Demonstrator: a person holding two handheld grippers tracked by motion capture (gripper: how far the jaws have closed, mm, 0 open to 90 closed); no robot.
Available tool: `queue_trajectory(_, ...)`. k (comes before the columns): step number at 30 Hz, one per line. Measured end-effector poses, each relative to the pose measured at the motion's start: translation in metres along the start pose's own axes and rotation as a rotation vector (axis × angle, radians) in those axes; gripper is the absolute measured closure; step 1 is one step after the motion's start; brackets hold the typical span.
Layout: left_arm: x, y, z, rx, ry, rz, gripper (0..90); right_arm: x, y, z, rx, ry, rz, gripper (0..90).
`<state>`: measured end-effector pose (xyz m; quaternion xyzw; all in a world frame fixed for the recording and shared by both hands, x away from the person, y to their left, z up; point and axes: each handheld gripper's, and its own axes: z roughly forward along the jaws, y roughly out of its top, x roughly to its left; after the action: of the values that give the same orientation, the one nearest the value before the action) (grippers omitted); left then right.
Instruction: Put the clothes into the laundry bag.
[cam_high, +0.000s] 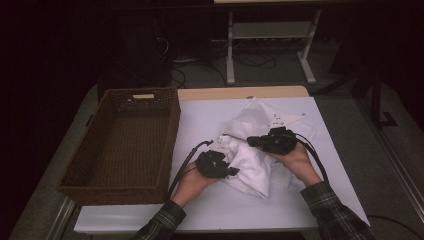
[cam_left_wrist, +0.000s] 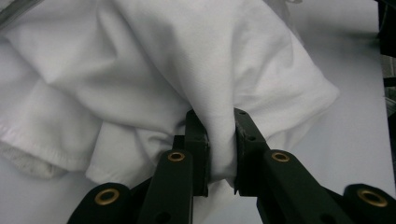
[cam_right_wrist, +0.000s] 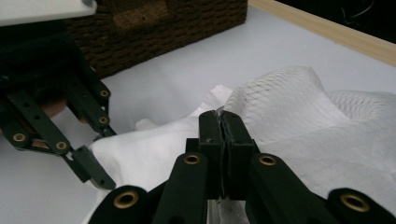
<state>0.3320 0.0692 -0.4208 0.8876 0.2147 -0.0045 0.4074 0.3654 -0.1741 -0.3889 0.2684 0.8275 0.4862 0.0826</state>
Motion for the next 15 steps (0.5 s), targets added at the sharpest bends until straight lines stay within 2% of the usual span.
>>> queue_trajectory(8,-0.004,0.01,0.006,-0.016,-0.006,0.008,78.9,0.006,0.002,-0.005,-0.011,0.032,-0.014,88.0)
queue_trajectory(15,-0.003,0.023,0.02,-0.032,-0.008,0.007,78.9,0.008,0.002,-0.006,-0.017,0.054,-0.017,88.1)
